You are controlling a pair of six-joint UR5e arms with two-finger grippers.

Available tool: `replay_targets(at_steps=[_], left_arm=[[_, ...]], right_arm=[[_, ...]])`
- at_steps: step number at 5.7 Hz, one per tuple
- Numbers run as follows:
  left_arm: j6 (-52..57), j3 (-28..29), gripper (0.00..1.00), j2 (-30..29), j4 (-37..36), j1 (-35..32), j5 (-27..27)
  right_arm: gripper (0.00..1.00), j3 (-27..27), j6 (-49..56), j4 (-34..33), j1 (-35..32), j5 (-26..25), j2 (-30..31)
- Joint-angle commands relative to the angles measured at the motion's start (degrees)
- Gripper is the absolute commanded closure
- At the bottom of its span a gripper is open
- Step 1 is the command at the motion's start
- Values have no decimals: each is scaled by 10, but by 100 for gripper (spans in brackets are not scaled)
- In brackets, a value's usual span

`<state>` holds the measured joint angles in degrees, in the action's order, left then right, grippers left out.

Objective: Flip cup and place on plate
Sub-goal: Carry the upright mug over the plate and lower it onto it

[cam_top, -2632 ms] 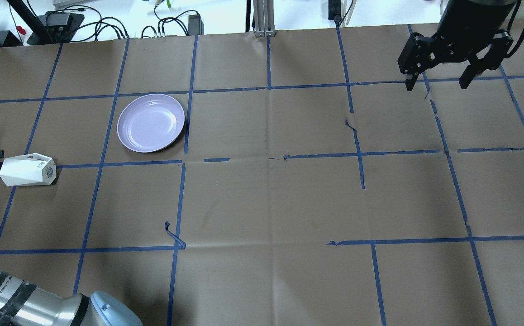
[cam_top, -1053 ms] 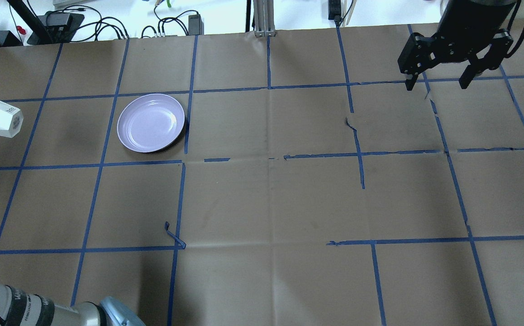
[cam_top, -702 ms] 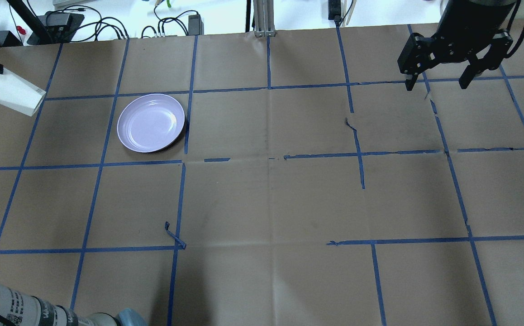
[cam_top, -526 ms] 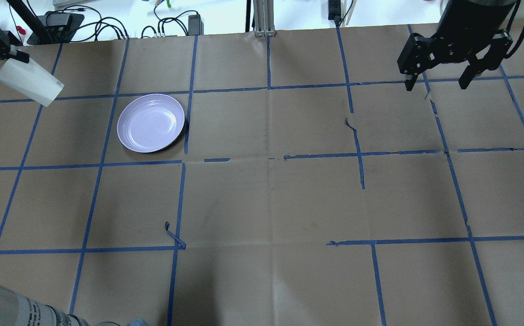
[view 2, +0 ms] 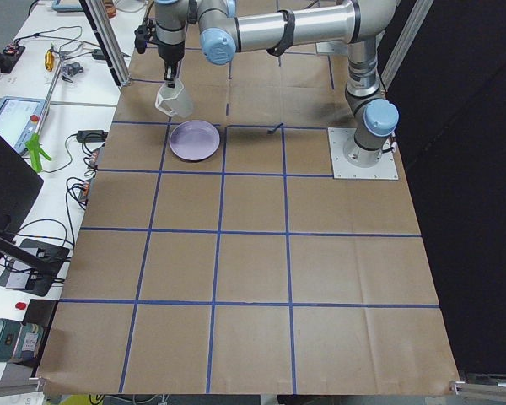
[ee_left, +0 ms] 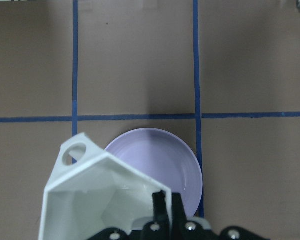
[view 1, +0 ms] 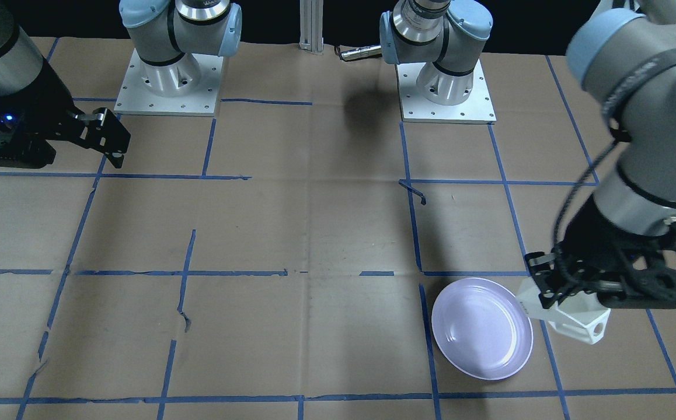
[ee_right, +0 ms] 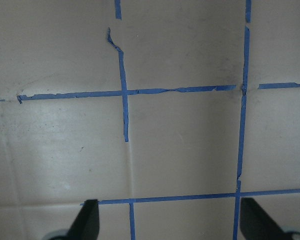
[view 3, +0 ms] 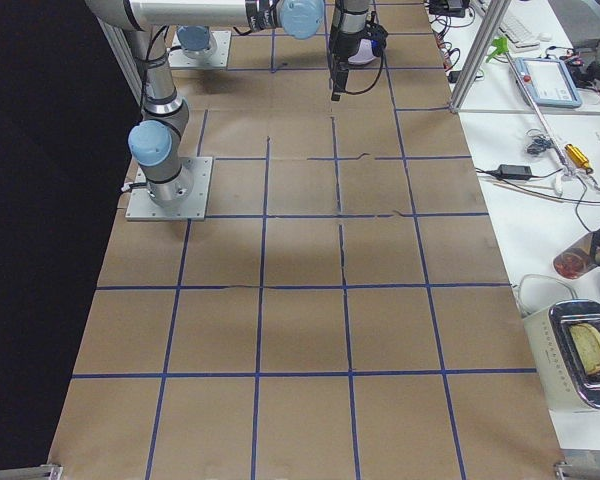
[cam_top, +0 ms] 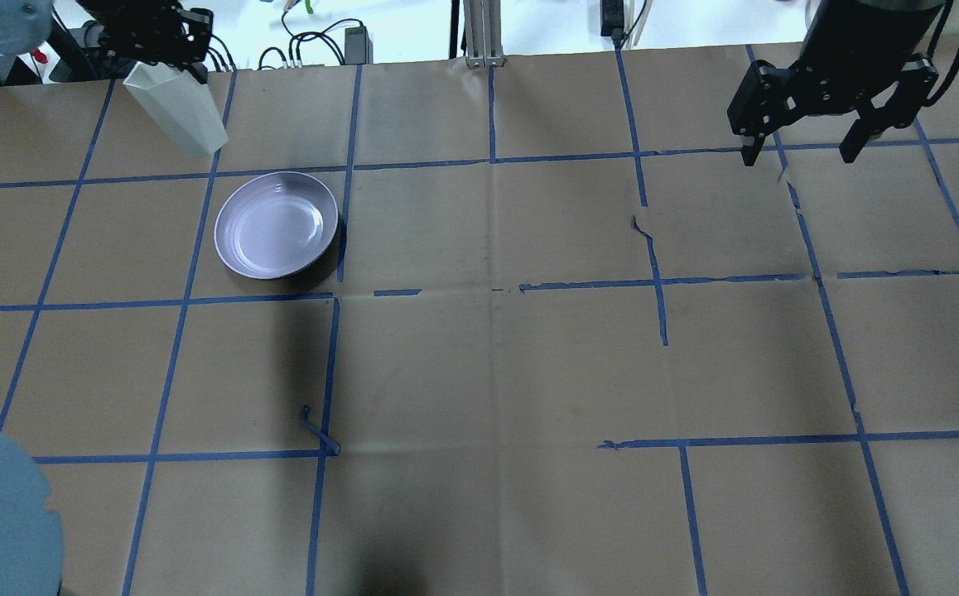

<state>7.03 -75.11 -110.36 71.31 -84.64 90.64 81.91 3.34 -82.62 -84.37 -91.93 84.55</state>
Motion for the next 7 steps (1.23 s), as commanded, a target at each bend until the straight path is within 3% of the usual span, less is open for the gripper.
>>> replay_targets(at_steps=[1, 2, 3, 6, 7], left_arm=[[-13, -145, 100, -4, -225, -38, 76], [2, -196, 100, -14, -305, -34, 80], [6, -215, 100, -35, -334, -34, 78], [5, -256, 100, -46, -342, -34, 73], [6, -256, 82, -48, -342, -34, 72]], right_arm=[[0, 0, 0, 0, 0, 0, 0], [0, 0, 0, 0, 0, 0, 0], [0, 0, 0, 0, 0, 0, 0], [0, 0, 0, 0, 0, 0, 0], [0, 0, 0, 0, 0, 0, 0]])
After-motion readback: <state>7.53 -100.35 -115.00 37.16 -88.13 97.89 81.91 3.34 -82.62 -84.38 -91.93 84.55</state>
